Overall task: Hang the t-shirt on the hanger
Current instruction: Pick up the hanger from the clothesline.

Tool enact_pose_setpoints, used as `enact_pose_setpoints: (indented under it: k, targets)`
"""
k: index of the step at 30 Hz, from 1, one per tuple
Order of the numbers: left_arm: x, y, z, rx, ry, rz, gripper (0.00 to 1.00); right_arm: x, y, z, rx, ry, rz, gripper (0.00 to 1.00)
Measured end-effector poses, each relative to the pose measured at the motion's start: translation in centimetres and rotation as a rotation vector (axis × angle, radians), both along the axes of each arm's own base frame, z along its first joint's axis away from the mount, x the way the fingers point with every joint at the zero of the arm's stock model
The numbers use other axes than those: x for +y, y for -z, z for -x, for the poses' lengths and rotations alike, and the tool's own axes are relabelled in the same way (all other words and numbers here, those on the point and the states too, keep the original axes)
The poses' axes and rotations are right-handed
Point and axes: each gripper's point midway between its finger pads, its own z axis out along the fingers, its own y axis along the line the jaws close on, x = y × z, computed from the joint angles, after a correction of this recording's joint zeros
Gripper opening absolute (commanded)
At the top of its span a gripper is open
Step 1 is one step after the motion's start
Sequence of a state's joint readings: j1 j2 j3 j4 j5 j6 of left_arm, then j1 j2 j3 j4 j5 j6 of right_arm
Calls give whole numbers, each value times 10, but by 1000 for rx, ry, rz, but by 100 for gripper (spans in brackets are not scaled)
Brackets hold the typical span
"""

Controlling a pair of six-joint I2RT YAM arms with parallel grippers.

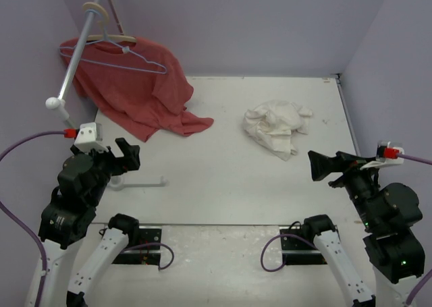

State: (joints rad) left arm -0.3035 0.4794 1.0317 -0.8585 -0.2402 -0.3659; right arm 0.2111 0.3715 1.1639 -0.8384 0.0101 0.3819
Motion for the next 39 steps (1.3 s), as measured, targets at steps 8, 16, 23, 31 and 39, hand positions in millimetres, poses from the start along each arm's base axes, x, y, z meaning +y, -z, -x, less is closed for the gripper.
enact_pose_setpoints:
  k: [8, 16, 23, 31, 39]
  targets:
    - [4, 0, -1, -2, -29, 10, 100, 0, 0, -2, -6, 0, -2, 99]
    - [-20, 1, -8, 26, 84, 42, 100, 3, 0, -3, -11, -13, -4, 99]
    - [-79, 12, -37, 156, 321, 121, 100, 22, 9, -5, -6, -116, -18, 99]
    - [-102, 13, -87, 219, 293, 96, 100, 31, 10, -13, 1, -148, -52, 99]
    - [-114, 34, -193, 250, -34, -67, 100, 42, 14, -28, 32, -186, -73, 99]
